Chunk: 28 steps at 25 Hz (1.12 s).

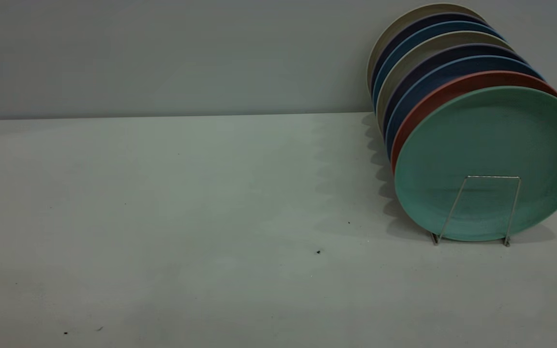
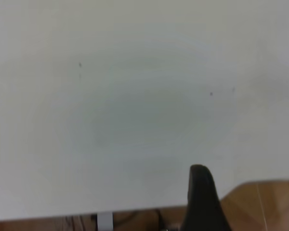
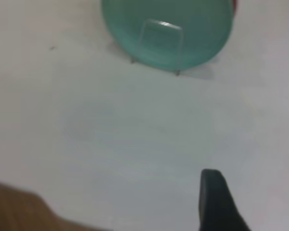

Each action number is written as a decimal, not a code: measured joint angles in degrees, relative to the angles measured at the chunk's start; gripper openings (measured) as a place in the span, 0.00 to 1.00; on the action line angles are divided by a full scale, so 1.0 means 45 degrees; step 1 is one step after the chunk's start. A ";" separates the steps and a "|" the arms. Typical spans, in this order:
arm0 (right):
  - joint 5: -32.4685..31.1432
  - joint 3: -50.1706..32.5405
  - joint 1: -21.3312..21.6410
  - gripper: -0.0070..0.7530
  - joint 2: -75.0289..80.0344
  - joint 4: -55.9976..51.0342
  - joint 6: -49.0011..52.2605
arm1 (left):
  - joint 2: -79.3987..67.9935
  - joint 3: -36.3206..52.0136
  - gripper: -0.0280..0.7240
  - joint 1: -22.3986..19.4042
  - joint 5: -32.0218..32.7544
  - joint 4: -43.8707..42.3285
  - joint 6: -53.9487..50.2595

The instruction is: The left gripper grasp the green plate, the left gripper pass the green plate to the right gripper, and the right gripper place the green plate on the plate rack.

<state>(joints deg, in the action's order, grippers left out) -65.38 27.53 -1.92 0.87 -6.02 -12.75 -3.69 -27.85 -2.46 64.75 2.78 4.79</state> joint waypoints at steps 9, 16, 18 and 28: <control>-0.0034 0.0000 0.0224 0.53 -0.0398 -0.0014 0.0000 | 0.1095 0.0000 0.74 0.0000 0.0014 -0.0002 -0.0018; -0.0034 0.0000 0.0292 0.53 -0.0398 -0.0014 0.0005 | 0.1095 0.0000 0.74 0.0000 0.0014 -0.0002 -0.0018; -0.0034 0.0000 0.0292 0.53 -0.0398 -0.0014 0.0005 | 0.1095 0.0000 0.74 0.0000 0.0014 -0.0002 -0.0018; -0.0034 0.0000 0.0292 0.53 -0.0398 -0.0014 0.0030 | 0.1095 0.0000 0.74 0.0000 0.0014 -0.0002 -0.0018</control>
<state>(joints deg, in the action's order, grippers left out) -65.53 27.53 -0.60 -0.92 -6.08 -12.62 1.24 -27.85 -2.46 64.81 2.77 4.70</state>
